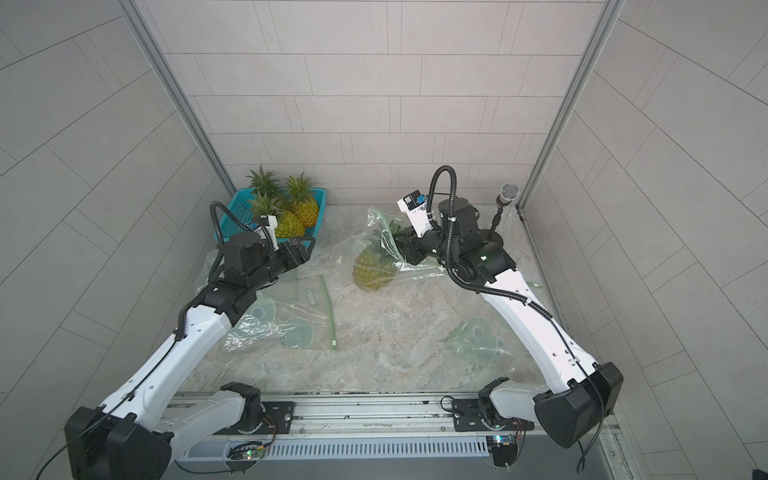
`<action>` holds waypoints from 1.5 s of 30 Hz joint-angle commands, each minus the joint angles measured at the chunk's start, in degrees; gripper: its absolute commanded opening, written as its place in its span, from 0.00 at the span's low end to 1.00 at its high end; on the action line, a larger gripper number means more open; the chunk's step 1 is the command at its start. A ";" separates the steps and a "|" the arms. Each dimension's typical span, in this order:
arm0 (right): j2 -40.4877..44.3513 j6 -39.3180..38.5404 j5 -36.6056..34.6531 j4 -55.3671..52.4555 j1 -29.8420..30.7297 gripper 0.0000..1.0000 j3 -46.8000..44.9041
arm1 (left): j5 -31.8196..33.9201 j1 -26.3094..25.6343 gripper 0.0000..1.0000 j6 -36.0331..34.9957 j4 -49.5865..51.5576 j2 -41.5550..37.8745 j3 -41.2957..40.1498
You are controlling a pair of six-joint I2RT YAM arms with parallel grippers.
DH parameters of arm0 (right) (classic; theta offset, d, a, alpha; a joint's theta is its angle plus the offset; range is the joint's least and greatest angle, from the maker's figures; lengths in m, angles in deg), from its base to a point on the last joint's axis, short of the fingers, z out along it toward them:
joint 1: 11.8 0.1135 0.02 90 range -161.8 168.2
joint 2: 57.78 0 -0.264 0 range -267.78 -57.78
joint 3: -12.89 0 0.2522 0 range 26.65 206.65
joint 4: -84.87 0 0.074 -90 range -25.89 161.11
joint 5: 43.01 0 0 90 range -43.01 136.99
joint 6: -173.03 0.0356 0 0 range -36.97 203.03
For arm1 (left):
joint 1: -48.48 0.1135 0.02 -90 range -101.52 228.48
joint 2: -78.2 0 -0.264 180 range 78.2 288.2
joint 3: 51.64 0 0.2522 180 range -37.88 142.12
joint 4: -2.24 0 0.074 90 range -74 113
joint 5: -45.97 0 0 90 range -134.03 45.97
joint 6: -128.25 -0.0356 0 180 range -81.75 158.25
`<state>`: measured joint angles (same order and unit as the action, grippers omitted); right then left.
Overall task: Open the zip-top bag and take out the pineapple
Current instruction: Pick up the pineapple from the zipper food storage bag.
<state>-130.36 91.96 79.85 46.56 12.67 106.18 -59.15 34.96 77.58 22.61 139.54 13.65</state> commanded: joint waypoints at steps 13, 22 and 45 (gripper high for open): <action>1.20 7.71 5.50 13.23 0.23 0.00 7.13 | -3.11 -2.80 0.78 20.50 -12.34 4.95 -3.92; 1.13 9.77 5.98 16.28 0.26 0.00 5.69 | 1.06 -6.75 0.71 23.60 -17.62 4.93 -5.75; 3.10 9.38 4.56 17.12 0.21 0.00 2.44 | 3.85 -7.69 0.00 20.23 -19.54 5.92 -8.35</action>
<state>-130.40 100.24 83.92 55.12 12.67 107.73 -57.27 27.44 100.27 1.24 146.82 6.06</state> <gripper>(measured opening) 0.105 0.050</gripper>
